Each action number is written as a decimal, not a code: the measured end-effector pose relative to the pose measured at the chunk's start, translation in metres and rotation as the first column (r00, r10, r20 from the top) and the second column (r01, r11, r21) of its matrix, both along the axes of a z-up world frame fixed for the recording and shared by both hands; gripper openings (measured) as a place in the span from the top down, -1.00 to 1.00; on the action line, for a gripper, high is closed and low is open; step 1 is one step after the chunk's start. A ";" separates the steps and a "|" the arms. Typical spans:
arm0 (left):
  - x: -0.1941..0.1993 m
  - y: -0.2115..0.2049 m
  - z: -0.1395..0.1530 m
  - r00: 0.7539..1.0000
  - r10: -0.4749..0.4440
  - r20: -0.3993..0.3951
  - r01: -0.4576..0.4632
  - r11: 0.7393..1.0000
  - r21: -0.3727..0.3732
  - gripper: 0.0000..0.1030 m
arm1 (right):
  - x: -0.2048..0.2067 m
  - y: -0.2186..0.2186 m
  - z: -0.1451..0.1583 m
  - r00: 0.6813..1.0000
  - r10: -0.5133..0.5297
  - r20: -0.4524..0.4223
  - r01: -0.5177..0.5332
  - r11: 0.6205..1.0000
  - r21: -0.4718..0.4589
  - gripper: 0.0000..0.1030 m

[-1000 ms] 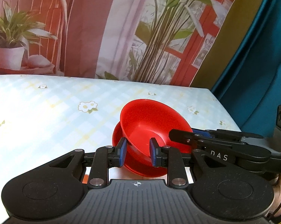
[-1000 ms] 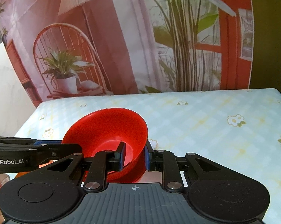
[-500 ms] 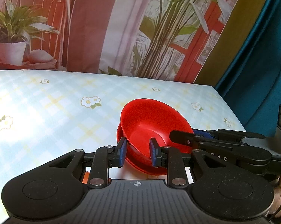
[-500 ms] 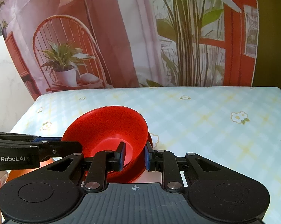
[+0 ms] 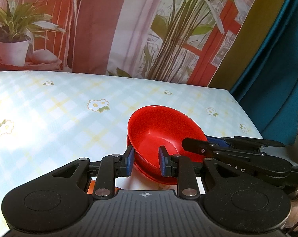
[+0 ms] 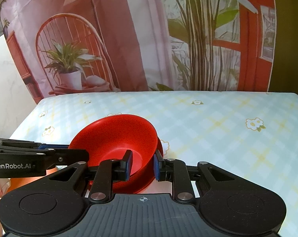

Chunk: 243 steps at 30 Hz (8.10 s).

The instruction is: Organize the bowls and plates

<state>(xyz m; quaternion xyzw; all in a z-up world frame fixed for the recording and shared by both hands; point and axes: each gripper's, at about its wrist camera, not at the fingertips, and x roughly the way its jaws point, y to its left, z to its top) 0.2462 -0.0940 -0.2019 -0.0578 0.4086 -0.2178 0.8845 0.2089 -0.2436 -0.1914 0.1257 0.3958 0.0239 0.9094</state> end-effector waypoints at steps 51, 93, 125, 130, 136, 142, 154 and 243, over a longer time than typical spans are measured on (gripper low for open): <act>0.017 -0.001 -0.022 0.997 0.015 -0.076 -0.016 1.000 -0.018 0.44 | -0.019 -0.011 -0.024 0.994 -0.114 -0.002 0.113 0.985 0.134 0.55; -0.061 0.030 0.042 0.996 0.008 0.090 -0.003 0.998 -0.056 0.43 | -0.078 0.019 0.041 0.978 -0.137 0.154 0.119 0.985 0.124 0.55; -0.101 0.123 0.026 0.983 0.177 0.049 -0.174 0.983 -0.066 0.43 | -0.071 0.123 0.033 0.991 0.046 0.122 -0.059 0.993 0.106 0.55; -0.100 0.125 0.021 0.980 0.192 0.052 -0.190 0.981 -0.050 0.44 | -0.066 0.130 0.024 0.993 0.062 0.099 -0.071 0.993 0.095 0.55; -0.096 0.125 0.010 0.979 0.201 0.039 -0.200 0.979 -0.038 0.43 | -0.061 0.136 0.011 0.995 0.074 0.073 -0.079 0.995 0.063 0.55; -0.095 0.128 0.001 0.975 0.220 0.024 -0.219 0.975 -0.032 0.44 | -0.062 0.145 -0.003 0.994 0.097 0.048 -0.100 0.994 0.042 0.54; -0.098 0.128 0.001 0.975 0.222 0.016 -0.221 0.973 -0.065 0.43 | -0.064 0.146 -0.001 0.994 0.102 0.044 -0.102 0.995 0.017 0.54; -0.243 0.129 0.187 0.794 0.270 0.545 -0.371 0.925 0.084 -1.00 | -0.207 0.106 0.199 0.924 -0.110 0.365 0.163 0.980 -0.115 -0.99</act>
